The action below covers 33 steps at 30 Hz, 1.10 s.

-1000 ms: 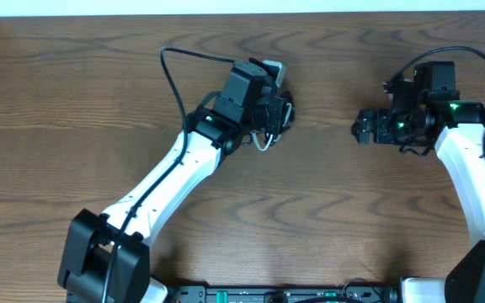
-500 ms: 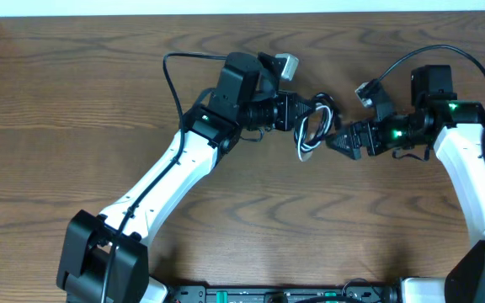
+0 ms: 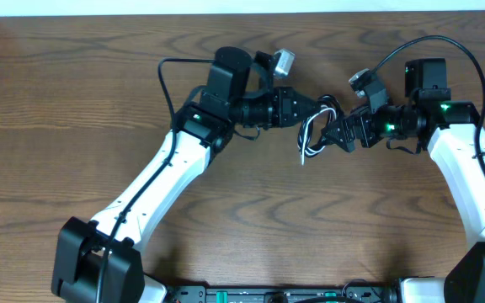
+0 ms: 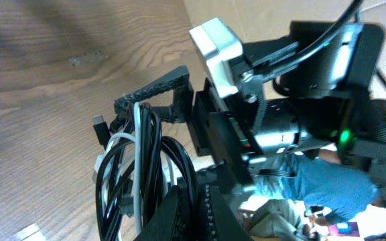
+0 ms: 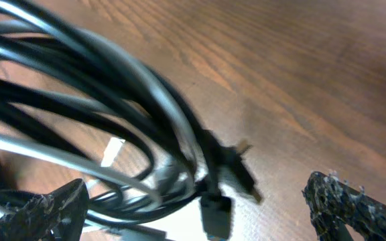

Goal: Untangle cables

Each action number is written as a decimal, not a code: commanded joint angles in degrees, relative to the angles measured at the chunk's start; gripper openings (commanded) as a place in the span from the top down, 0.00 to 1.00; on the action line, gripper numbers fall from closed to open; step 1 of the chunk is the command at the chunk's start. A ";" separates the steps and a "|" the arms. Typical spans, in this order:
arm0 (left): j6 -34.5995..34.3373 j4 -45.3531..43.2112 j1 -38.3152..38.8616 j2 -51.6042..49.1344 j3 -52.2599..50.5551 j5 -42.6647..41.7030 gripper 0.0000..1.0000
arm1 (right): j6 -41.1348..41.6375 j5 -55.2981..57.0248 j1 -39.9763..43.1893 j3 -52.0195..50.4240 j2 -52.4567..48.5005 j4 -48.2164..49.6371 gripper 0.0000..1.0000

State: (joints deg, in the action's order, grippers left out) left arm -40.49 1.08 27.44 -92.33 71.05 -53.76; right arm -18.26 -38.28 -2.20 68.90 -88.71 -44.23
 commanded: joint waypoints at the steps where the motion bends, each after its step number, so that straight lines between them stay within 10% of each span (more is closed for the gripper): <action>1: -3.23 -0.50 -0.85 1.66 0.55 -3.72 0.92 | -0.61 0.83 -0.33 -0.31 0.46 1.75 0.01; 10: -4.85 -1.29 -0.87 1.68 0.55 -4.87 0.92 | 4.96 0.66 -3.87 -0.37 0.37 8.76 0.06; 13: -5.77 -2.95 -0.94 1.70 0.55 -6.40 0.92 | 5.01 2.67 -4.74 -0.37 0.31 9.40 0.57; 14: -5.75 -3.32 -1.11 1.70 0.55 -6.45 0.93 | 6.16 4.90 -4.74 -0.37 0.31 9.31 0.94; 15: -5.70 -3.39 -1.44 1.70 0.55 -6.40 0.92 | 8.39 8.09 -4.74 -0.37 0.31 9.07 0.99; 22: 3.04 2.01 -3.43 1.70 0.55 0.57 0.92 | 15.69 20.41 -2.91 -0.37 0.31 5.49 0.99; 33: 15.74 24.52 -3.43 1.70 0.55 36.83 0.93 | 19.10 24.26 2.91 -0.37 0.31 0.83 0.99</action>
State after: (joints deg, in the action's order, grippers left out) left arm -28.80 23.99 24.21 -91.81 71.11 -29.54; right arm -0.73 -15.25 0.69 68.60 -88.36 -43.16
